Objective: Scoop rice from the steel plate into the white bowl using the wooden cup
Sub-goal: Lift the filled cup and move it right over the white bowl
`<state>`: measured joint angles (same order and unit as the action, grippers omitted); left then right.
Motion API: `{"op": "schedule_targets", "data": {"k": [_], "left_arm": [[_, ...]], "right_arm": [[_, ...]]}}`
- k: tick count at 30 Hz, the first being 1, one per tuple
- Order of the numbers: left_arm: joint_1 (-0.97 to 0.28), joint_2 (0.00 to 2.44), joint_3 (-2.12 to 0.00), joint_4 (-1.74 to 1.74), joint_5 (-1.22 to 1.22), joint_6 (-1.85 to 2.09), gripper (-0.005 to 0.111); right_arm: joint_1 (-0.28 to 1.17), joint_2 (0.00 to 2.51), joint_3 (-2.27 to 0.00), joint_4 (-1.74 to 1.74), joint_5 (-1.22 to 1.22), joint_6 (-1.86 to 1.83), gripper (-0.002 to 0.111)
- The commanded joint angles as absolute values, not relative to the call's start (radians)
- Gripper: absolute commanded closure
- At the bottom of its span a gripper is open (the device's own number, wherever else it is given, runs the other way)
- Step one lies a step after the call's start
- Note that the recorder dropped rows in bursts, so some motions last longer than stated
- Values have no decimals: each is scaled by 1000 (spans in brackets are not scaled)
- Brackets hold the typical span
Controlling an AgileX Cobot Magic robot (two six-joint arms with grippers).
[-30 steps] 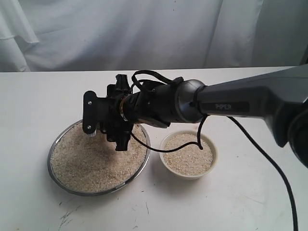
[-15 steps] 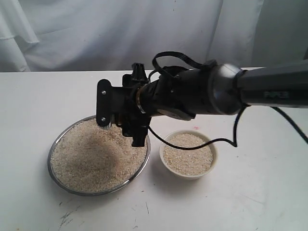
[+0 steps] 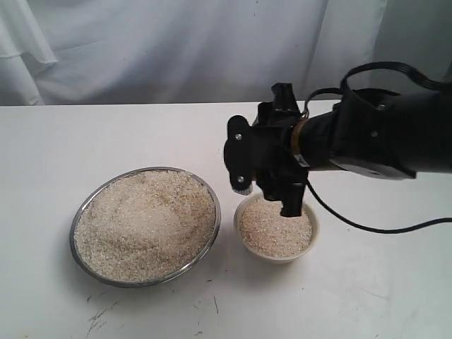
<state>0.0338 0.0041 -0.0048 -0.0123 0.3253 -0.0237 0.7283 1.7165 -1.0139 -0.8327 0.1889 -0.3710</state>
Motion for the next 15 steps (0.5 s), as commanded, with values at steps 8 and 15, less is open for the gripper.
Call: {"op": "schedule_targets", "data": {"k": [8, 15], "left_arm": [[31, 0, 0, -12, 319, -24, 107], [31, 0, 0, -12, 319, -24, 107]], "right_arm": [[678, 1632, -892, -1094, 196, -365, 108], [678, 1634, -888, -1261, 258, -311, 108]]}}
